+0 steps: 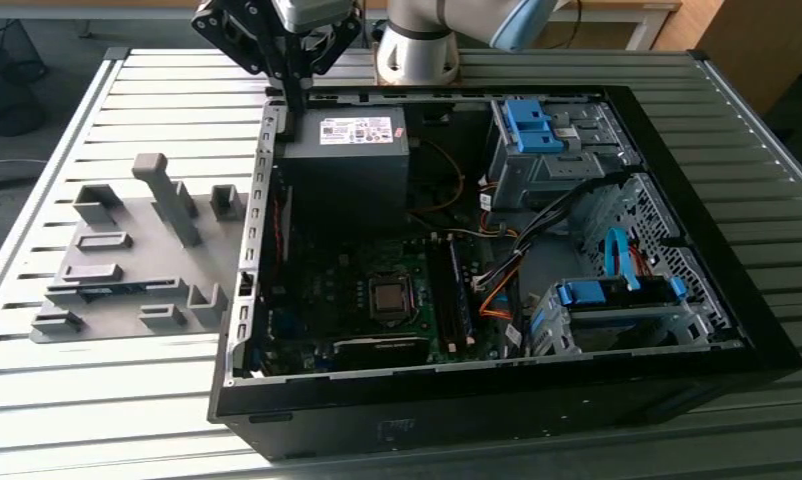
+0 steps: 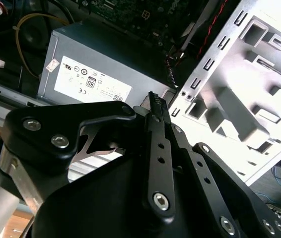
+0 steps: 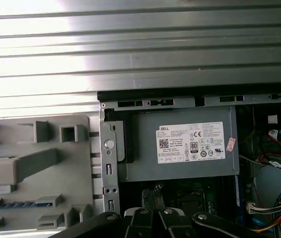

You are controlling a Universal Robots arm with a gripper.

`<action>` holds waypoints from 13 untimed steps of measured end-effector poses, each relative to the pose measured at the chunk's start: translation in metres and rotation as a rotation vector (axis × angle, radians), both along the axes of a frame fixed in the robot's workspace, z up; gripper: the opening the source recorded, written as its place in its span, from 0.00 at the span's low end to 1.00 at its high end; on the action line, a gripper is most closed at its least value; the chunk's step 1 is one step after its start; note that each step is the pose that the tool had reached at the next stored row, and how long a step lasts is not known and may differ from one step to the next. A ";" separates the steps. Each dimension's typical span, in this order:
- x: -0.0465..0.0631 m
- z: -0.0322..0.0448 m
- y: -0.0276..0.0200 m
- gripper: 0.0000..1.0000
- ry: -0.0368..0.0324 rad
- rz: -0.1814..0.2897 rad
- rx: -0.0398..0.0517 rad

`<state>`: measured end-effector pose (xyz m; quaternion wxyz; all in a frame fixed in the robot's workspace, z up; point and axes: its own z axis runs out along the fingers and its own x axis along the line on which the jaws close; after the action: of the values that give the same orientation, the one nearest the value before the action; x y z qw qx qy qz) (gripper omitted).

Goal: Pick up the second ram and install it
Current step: 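Reach for the second ram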

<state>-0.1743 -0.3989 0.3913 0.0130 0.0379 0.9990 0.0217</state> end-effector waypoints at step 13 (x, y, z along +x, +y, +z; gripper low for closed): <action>-0.006 -0.0004 0.0000 0.11 0.0000 0.000 0.0000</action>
<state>-0.1807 -0.3989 0.3909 0.0130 0.0379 0.9990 0.0217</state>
